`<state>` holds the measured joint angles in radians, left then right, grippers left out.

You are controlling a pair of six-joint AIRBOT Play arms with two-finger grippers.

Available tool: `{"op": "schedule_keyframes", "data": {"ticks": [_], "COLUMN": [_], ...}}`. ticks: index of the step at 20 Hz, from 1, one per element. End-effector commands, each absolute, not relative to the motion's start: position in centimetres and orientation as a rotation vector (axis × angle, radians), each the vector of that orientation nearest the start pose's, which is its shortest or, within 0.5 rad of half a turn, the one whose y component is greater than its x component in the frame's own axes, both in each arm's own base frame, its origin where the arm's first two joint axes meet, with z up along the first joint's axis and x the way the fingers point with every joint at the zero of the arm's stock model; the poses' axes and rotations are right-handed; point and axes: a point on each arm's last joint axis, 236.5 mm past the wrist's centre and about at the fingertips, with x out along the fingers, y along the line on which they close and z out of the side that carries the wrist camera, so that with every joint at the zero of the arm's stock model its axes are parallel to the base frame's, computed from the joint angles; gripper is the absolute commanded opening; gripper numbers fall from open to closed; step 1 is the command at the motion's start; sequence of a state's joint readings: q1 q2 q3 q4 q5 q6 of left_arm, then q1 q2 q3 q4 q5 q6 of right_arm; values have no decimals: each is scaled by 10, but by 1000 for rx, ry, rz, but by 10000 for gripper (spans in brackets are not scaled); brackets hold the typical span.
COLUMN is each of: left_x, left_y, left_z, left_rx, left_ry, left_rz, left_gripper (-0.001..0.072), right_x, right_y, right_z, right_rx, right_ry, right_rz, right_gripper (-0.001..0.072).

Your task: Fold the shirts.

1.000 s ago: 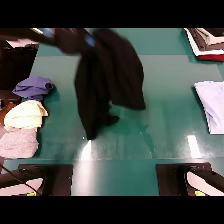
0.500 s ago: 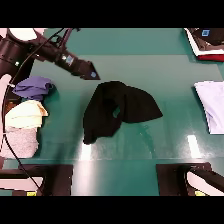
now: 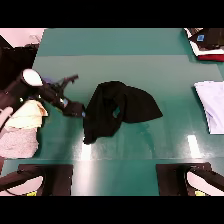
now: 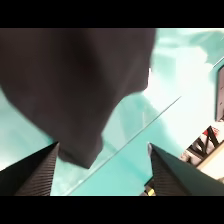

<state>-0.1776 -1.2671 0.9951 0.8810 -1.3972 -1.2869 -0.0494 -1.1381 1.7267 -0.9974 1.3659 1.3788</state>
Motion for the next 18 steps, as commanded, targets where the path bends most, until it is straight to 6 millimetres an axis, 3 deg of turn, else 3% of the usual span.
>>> {"op": "schedule_keyframes", "data": {"ticks": [1,5,8,9,11,12,15,18], "left_x": [224,207,194,192,192,194,202,235], "left_y": [-208,-214,-225,-230,-235,-235,-226,-210], "left_z": [-26,-53,-61,-62,-63,-63,-44,-1], "left_rx": [-440,-489,-442,-425,-407,-404,-340,-281], "left_ry": [1598,1606,1621,1617,1601,1596,1603,1539], "left_rz": [-786,-770,-791,-800,-803,-803,-839,-875], "left_gripper": [651,650,649,575,117,36,29,29], "right_x": [385,387,387,387,384,379,360,336], "right_y": [107,107,106,106,107,108,110,112], "right_z": [273,256,252,252,251,247,229,177], "right_rx": [188,205,209,209,206,202,193,238], "right_ry": [750,787,794,793,807,829,929,1076], "right_rz": [505,500,498,498,503,510,536,537], "right_gripper": [21,22,21,22,21,22,21,22]}}
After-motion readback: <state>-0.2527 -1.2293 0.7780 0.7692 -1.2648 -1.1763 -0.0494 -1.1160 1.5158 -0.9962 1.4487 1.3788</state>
